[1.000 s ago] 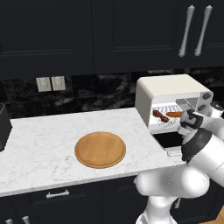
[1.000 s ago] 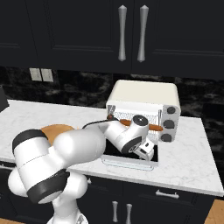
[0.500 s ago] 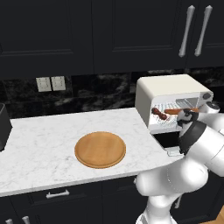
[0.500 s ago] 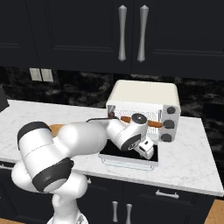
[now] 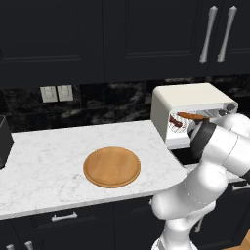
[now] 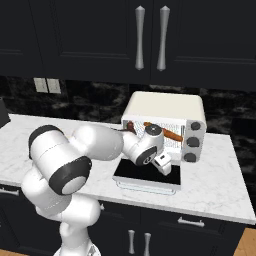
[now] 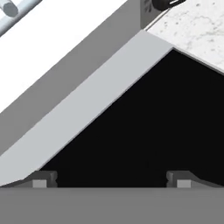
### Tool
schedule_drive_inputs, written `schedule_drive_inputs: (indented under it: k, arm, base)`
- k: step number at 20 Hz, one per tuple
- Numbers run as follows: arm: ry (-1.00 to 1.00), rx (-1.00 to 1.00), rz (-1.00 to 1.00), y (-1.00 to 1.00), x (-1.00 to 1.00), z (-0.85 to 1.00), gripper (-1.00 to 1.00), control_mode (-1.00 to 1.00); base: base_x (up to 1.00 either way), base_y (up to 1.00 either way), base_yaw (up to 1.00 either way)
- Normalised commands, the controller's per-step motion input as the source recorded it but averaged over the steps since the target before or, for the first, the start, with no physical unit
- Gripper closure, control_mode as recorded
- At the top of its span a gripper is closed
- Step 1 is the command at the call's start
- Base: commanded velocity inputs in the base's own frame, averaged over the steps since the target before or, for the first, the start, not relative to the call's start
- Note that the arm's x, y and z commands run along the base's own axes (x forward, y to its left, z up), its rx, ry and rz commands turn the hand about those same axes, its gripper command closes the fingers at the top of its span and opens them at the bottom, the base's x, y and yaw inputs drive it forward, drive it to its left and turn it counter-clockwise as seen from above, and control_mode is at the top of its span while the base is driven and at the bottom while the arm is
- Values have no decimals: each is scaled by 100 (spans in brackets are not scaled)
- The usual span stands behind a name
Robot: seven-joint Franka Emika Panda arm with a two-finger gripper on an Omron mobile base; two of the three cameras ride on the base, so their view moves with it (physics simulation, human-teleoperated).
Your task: Pick up the kebab skewer and baguette bread, and place them inside the toaster oven. Close the toaster oven door and start by setting the timer.
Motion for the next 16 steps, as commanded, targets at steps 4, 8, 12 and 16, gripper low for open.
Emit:
schedule_drive_inputs:
  k: [4,8,12,16]
  arm:
    - [-1,0,-15,0,25,0,-100,-100]
    - [-1,0,-14,0,26,0,-100,-100]
    - [-3,0,-11,0,7,0,-100,-100]
    - [-5,0,-10,0,10,0,-100,-100]
  base:
    - [0,0,0]
    - [0,0,0]
    - [0,0,0]
    - [0,0,0]
